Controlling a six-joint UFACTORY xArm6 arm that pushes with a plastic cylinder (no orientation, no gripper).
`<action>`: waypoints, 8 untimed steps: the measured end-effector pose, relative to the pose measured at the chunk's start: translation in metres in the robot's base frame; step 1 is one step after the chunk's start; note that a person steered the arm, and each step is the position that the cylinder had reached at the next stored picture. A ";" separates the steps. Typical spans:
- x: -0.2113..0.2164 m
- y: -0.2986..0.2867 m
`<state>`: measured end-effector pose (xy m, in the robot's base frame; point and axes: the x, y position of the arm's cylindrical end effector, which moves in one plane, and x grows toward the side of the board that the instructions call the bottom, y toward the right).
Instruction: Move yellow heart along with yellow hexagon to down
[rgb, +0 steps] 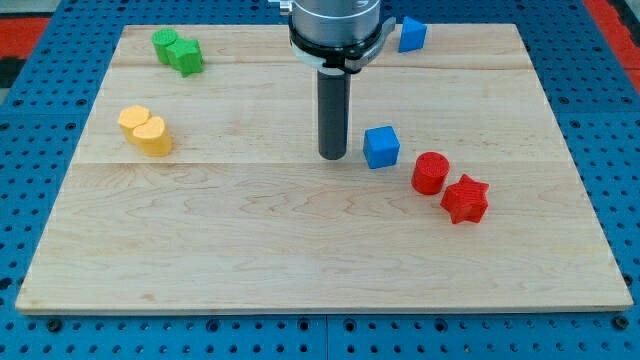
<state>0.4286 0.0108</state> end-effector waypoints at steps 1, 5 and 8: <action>-0.003 0.014; -0.043 0.016; -0.103 -0.079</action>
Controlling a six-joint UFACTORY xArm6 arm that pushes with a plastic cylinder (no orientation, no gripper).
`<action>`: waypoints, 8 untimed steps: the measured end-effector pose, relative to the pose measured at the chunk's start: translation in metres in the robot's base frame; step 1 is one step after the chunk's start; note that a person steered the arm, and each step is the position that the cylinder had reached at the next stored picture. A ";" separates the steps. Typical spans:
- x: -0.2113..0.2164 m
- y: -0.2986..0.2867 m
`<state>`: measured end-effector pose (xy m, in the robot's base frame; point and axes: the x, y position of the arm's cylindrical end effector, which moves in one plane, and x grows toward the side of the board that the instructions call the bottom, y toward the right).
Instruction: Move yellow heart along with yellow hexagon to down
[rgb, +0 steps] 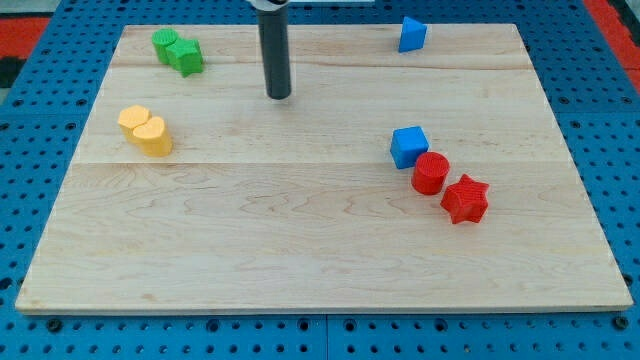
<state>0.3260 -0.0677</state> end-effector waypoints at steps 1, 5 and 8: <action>0.000 -0.034; 0.024 -0.173; 0.092 -0.151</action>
